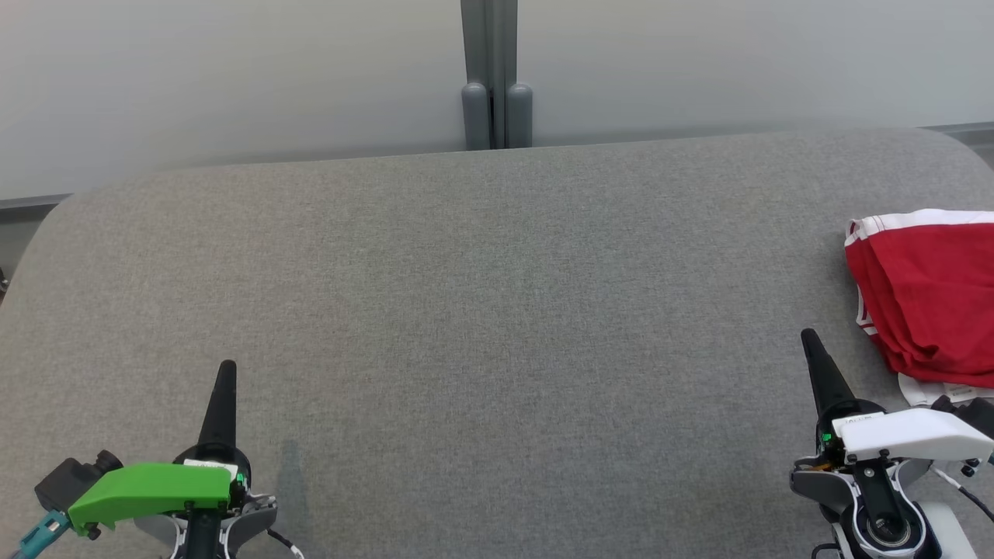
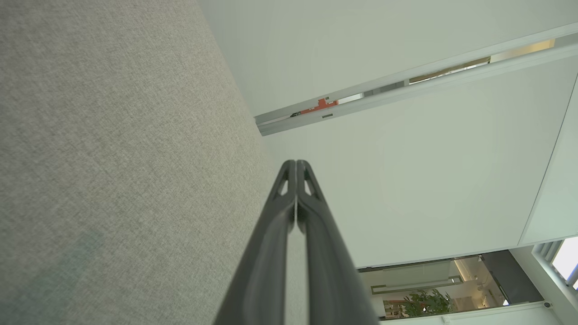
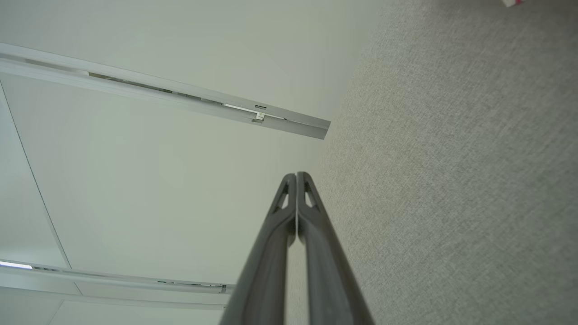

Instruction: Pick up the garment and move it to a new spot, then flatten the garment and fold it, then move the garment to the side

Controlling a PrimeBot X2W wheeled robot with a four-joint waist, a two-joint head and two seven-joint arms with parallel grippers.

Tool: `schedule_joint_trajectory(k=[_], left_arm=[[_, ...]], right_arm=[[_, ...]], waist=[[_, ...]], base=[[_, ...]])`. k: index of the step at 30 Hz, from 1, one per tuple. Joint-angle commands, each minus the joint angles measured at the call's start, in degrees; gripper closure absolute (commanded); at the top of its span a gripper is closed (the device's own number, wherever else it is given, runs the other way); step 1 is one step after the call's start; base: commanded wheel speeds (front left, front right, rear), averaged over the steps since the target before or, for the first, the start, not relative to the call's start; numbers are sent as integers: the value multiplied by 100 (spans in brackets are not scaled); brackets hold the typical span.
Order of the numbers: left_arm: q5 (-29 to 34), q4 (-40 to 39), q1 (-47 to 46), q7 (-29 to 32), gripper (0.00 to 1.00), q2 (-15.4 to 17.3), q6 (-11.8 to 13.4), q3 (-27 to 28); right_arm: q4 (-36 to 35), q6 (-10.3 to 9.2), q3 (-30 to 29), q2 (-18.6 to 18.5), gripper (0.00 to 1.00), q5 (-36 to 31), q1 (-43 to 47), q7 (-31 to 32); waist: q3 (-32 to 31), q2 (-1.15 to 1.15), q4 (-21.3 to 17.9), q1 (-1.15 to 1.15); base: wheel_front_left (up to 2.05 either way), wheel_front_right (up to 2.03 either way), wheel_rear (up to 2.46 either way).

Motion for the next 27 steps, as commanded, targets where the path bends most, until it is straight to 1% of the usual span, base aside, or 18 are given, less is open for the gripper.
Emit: schedule_joint_trajectory(k=[1,27], left_arm=[[-138,-3,-142,41,100,42,-27,55],[-1114,142,-193,360,100,13,-67,322]], right_arm=[[-13,-3,-30,-26,100,141,-86,50],[100,-5,-132,-6,100,1281,-122,370]], waist=[[-6,0,2,0],[-107,0,25,0]], base=[[0,0,0],[0,0,0]])
